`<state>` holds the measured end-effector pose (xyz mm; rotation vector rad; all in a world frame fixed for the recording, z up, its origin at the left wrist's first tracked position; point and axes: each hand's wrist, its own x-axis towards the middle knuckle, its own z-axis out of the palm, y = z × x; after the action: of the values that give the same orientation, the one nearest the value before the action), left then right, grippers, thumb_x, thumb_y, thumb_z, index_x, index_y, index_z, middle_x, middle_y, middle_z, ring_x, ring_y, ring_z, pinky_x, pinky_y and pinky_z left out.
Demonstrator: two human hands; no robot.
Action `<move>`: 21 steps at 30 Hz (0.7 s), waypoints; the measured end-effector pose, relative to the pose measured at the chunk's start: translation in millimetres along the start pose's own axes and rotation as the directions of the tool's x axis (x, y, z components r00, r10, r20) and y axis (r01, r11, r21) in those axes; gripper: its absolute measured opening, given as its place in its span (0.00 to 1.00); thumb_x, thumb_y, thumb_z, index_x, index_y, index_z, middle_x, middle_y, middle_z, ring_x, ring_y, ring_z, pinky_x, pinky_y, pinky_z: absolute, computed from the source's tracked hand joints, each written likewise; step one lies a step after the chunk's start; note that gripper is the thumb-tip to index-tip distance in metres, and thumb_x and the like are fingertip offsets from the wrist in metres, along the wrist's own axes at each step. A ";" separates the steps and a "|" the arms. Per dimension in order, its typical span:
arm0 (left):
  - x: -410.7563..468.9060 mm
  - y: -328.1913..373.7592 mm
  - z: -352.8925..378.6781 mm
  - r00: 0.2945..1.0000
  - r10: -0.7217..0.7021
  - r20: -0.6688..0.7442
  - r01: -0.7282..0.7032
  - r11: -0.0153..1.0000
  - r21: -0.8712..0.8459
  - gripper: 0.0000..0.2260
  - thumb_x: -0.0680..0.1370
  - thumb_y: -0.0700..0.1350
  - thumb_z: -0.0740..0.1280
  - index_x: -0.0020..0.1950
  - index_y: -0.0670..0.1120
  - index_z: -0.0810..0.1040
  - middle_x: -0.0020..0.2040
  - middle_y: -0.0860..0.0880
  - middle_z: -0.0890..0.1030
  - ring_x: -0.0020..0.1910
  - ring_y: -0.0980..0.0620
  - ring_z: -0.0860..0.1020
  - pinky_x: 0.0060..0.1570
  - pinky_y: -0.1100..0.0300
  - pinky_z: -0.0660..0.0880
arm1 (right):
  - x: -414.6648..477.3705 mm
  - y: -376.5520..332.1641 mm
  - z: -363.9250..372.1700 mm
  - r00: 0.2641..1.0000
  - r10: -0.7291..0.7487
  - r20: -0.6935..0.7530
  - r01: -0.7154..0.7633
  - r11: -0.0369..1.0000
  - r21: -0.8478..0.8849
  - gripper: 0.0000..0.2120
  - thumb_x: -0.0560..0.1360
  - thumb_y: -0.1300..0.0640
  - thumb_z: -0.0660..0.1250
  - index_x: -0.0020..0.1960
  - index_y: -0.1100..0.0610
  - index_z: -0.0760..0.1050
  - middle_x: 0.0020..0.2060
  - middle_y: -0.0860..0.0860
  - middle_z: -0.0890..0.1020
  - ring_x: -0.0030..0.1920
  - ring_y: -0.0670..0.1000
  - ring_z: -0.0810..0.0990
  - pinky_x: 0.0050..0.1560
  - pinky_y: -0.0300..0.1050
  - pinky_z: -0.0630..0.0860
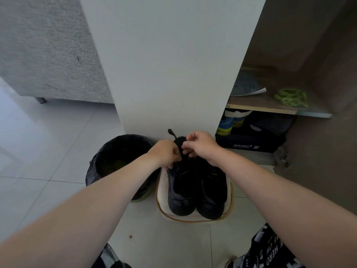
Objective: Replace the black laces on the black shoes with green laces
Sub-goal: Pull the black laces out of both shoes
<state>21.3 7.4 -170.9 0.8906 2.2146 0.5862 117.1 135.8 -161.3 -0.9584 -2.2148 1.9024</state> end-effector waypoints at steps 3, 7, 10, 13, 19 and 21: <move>0.0 3.6 3.8 0.995 -0.087 0.043 0.088 0.996 -0.013 0.07 0.81 0.44 0.64 0.46 0.43 0.79 0.36 0.44 0.82 0.35 0.46 0.83 0.36 0.56 0.82 | -0.4 6.9 -1.8 0.999 -0.035 0.028 0.042 0.959 -0.282 0.09 0.74 0.65 0.72 0.48 0.54 0.76 0.41 0.52 0.83 0.39 0.49 0.82 0.38 0.41 0.76; -0.8 4.7 5.4 0.971 -0.139 0.193 0.109 0.981 0.159 0.13 0.83 0.40 0.56 0.62 0.39 0.76 0.42 0.44 0.75 0.40 0.43 0.78 0.42 0.53 0.80 | -3.5 7.5 -0.5 0.972 -0.139 0.190 0.226 0.777 -0.587 0.12 0.71 0.62 0.74 0.53 0.54 0.82 0.44 0.47 0.82 0.45 0.46 0.80 0.49 0.37 0.74; -6.0 8.4 4.0 0.975 -0.114 0.192 0.084 0.984 0.154 0.15 0.84 0.40 0.52 0.65 0.39 0.74 0.44 0.43 0.75 0.41 0.45 0.76 0.42 0.55 0.75 | -4.5 8.8 5.2 0.941 -0.201 0.272 0.337 0.624 -0.705 0.14 0.70 0.62 0.72 0.55 0.53 0.80 0.47 0.48 0.82 0.47 0.48 0.78 0.48 0.39 0.72; -7.5 11.4 3.3 0.992 -0.031 0.124 0.014 0.991 0.135 0.16 0.85 0.44 0.52 0.57 0.39 0.77 0.50 0.39 0.78 0.55 0.39 0.77 0.50 0.53 0.71 | -3.3 12.4 6.0 0.929 -0.268 0.256 0.369 0.605 -0.706 0.14 0.70 0.64 0.70 0.54 0.54 0.78 0.44 0.48 0.80 0.46 0.52 0.79 0.48 0.45 0.75; -5.0 2.1 -1.0 0.996 0.038 0.075 -0.026 0.988 -0.153 0.06 0.79 0.48 0.69 0.48 0.46 0.78 0.37 0.47 0.80 0.37 0.50 0.79 0.35 0.63 0.76 | 2.9 14.8 1.9 0.956 -0.245 0.164 0.294 0.738 -0.607 0.10 0.75 0.60 0.72 0.56 0.54 0.81 0.44 0.49 0.82 0.45 0.48 0.80 0.43 0.38 0.73; -2.8 -3.8 -1.9 0.996 0.025 0.083 -0.014 0.992 -0.127 0.04 0.77 0.44 0.71 0.49 0.47 0.78 0.37 0.48 0.81 0.35 0.52 0.78 0.34 0.65 0.74 | 4.0 14.6 0.7 0.961 -0.215 0.173 0.276 0.745 -0.608 0.10 0.75 0.61 0.72 0.55 0.53 0.84 0.48 0.49 0.86 0.49 0.48 0.82 0.51 0.39 0.76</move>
<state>19.8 2.6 -170.7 0.8570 2.0710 0.6775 119.5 137.7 -176.1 -0.5706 -2.9336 1.1086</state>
